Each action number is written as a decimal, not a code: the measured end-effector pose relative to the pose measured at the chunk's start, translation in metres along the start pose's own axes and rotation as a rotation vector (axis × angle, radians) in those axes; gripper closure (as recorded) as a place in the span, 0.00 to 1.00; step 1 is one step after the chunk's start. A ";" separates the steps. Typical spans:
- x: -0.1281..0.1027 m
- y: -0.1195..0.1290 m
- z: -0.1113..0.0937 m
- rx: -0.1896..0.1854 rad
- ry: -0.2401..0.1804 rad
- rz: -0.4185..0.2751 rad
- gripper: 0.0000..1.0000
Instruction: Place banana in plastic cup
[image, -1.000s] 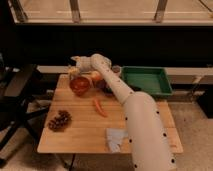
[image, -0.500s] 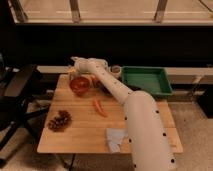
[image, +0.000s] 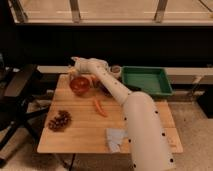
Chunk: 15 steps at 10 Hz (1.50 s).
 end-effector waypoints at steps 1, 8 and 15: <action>0.002 -0.002 0.000 0.002 -0.005 0.013 0.35; 0.010 -0.001 0.016 -0.036 -0.037 0.045 0.35; 0.009 0.009 0.036 -0.131 -0.028 -0.007 0.63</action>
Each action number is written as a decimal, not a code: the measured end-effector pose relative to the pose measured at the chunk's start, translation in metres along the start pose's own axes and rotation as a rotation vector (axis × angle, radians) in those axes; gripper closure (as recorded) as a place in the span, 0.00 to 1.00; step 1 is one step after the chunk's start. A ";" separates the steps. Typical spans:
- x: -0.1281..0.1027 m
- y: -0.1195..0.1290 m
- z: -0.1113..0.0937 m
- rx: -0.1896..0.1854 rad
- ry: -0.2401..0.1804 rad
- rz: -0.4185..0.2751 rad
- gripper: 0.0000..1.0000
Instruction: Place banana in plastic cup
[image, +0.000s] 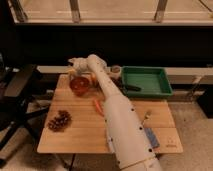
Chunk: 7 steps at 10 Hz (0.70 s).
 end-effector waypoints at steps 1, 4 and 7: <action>0.002 0.002 0.001 -0.004 0.006 -0.005 0.73; 0.004 0.002 -0.005 0.016 0.024 -0.011 0.99; -0.003 -0.009 -0.024 0.075 0.014 -0.014 1.00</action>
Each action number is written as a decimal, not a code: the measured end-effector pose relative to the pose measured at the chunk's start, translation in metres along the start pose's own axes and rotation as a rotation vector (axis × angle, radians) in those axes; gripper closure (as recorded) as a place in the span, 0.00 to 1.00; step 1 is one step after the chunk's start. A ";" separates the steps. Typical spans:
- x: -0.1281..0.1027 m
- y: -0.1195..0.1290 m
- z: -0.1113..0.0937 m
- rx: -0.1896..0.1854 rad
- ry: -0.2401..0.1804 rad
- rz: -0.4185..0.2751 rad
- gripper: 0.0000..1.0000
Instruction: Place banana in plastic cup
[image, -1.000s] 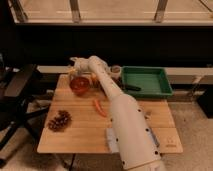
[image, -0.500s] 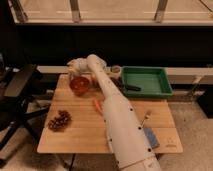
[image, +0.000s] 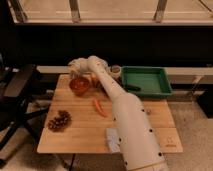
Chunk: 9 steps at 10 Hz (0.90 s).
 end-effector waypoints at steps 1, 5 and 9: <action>-0.004 -0.004 -0.005 0.014 -0.011 0.003 1.00; -0.021 -0.017 -0.024 0.067 -0.070 0.020 1.00; -0.036 -0.036 -0.049 0.128 -0.074 -0.017 1.00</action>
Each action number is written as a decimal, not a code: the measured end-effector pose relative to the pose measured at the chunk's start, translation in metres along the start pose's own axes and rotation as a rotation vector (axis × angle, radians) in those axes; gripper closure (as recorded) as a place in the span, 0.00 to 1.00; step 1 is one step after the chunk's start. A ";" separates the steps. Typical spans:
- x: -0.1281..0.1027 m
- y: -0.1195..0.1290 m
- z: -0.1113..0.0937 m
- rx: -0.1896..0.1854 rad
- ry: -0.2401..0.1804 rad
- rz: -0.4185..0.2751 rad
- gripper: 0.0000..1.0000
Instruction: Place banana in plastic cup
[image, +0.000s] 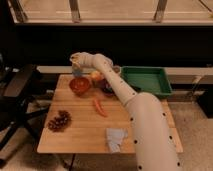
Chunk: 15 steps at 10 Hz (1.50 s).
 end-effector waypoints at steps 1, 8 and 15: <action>-0.009 -0.022 -0.016 0.035 -0.003 -0.024 1.00; -0.010 -0.031 -0.022 0.042 -0.008 -0.024 1.00; -0.051 0.008 0.007 -0.071 -0.122 -0.068 1.00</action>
